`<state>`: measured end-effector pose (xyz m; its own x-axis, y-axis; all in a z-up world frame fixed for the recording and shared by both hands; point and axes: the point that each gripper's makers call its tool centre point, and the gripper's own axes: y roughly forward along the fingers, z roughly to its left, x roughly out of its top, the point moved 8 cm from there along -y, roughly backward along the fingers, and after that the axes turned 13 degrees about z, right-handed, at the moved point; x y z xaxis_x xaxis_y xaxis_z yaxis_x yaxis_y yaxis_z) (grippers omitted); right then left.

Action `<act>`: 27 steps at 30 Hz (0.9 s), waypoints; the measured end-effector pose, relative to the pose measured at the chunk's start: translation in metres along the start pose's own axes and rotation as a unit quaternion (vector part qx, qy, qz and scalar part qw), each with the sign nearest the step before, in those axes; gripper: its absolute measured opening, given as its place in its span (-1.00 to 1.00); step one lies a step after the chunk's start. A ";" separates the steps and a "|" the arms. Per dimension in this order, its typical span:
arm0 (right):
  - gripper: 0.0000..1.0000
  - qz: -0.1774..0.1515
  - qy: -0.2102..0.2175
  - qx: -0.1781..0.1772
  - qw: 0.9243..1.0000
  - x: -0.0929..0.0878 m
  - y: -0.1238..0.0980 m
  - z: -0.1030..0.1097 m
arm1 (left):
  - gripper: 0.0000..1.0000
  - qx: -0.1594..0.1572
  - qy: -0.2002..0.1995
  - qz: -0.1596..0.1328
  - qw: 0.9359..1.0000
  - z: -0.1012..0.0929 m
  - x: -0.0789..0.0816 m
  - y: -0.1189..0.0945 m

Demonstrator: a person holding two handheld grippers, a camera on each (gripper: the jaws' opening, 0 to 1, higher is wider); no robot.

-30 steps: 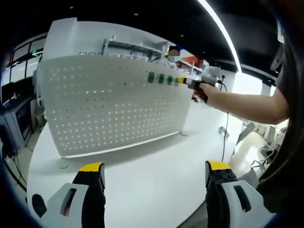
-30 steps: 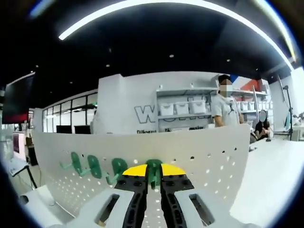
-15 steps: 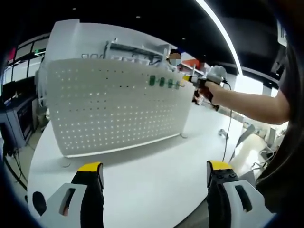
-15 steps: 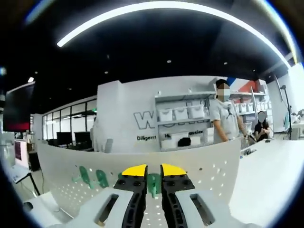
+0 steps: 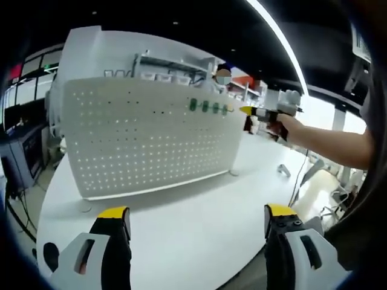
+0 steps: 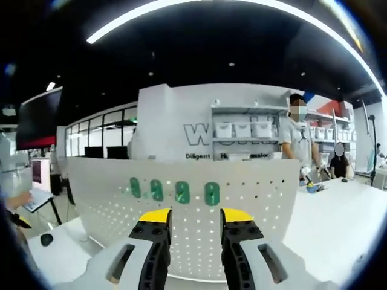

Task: Insert the hook assembly into the mounting plate slot until the hook locks in place.

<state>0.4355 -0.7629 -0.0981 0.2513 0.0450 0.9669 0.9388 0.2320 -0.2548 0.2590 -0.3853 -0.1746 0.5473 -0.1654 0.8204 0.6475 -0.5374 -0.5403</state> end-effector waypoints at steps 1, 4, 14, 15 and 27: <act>-0.28 0.005 0.006 0.007 1.000 -0.003 -0.003 0.004 | 0.87 -0.001 -0.003 -0.001 1.000 0.000 0.000 -0.001; -0.22 0.017 -0.001 0.017 1.000 -0.014 -0.011 0.017 | 0.89 -0.001 -0.008 -0.004 1.000 0.000 -0.001 -0.003; 0.05 0.062 0.010 0.052 0.997 -0.059 -0.036 0.058 | 0.94 0.004 -0.005 -0.005 1.000 0.000 -0.003 -0.012; 0.07 0.065 0.009 0.057 0.996 -0.063 -0.040 0.063 | 0.95 0.004 -0.004 -0.005 1.000 0.000 -0.003 -0.012; 0.46 0.099 0.043 0.064 0.992 -0.102 -0.082 0.088 | 1.00 0.004 -0.006 0.003 1.000 -0.004 -0.009 -0.013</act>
<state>0.3120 -0.7011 -0.1748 0.4531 0.0199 0.8912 0.8322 0.3490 -0.4309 0.2431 -0.3799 -0.1742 0.5573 -0.1589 0.8150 0.6480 -0.5304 -0.5465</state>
